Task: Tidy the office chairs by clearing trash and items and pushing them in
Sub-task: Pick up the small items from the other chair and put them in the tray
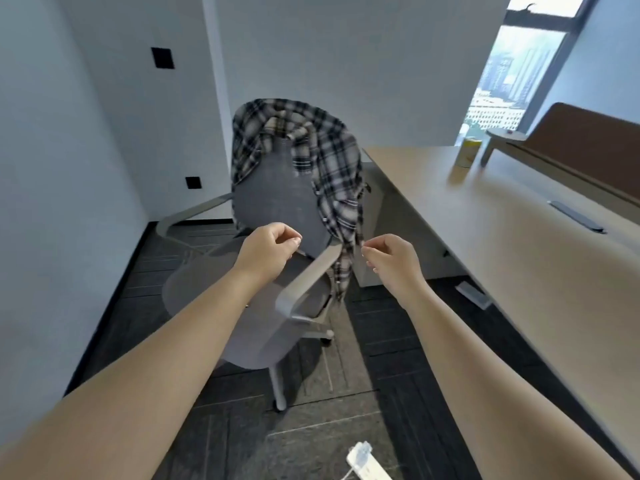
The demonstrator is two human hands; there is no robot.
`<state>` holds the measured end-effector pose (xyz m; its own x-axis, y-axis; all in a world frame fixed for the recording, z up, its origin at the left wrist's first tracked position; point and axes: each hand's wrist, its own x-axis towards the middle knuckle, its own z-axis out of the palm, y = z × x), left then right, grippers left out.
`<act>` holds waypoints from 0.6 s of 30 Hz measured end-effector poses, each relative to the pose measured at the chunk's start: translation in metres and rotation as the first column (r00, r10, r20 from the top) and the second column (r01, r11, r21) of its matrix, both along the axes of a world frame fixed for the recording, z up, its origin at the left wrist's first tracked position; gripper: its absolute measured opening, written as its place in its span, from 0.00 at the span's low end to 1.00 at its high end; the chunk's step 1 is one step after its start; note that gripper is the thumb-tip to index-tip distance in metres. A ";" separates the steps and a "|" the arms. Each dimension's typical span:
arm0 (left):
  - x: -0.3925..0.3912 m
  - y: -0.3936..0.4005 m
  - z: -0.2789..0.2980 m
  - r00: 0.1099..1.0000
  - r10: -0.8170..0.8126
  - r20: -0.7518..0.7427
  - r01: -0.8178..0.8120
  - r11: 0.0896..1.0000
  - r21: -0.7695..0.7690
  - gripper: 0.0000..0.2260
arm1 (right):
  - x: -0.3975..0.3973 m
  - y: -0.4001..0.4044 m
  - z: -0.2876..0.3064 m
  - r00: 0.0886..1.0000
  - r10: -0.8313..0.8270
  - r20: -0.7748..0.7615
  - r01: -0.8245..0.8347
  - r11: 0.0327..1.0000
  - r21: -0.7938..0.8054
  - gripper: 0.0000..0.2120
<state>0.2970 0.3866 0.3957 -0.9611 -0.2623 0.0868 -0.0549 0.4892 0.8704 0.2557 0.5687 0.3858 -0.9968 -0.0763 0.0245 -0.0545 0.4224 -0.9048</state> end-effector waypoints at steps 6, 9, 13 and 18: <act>0.021 -0.141 -0.017 0.992 0.104 0.072 -0.103 0.995 -0.016 0.05 | 0.000 -0.145 -0.027 0.995 0.058 0.078 -0.059 0.998 0.016 0.08; 0.028 -0.192 -0.031 0.983 0.145 0.116 -0.144 0.989 -0.019 0.05 | -0.001 -0.198 -0.042 0.987 0.107 0.119 -0.113 0.992 0.046 0.09; 0.024 -0.240 -0.058 0.965 0.187 0.183 -0.191 0.982 0.005 0.05 | -0.014 -0.247 -0.068 0.977 0.133 0.170 -0.150 0.985 0.091 0.10; -0.003 -0.275 -0.099 0.938 0.197 0.287 -0.215 0.976 0.032 0.08 | -0.045 -0.283 -0.111 0.954 0.170 0.248 -0.210 0.967 0.144 0.12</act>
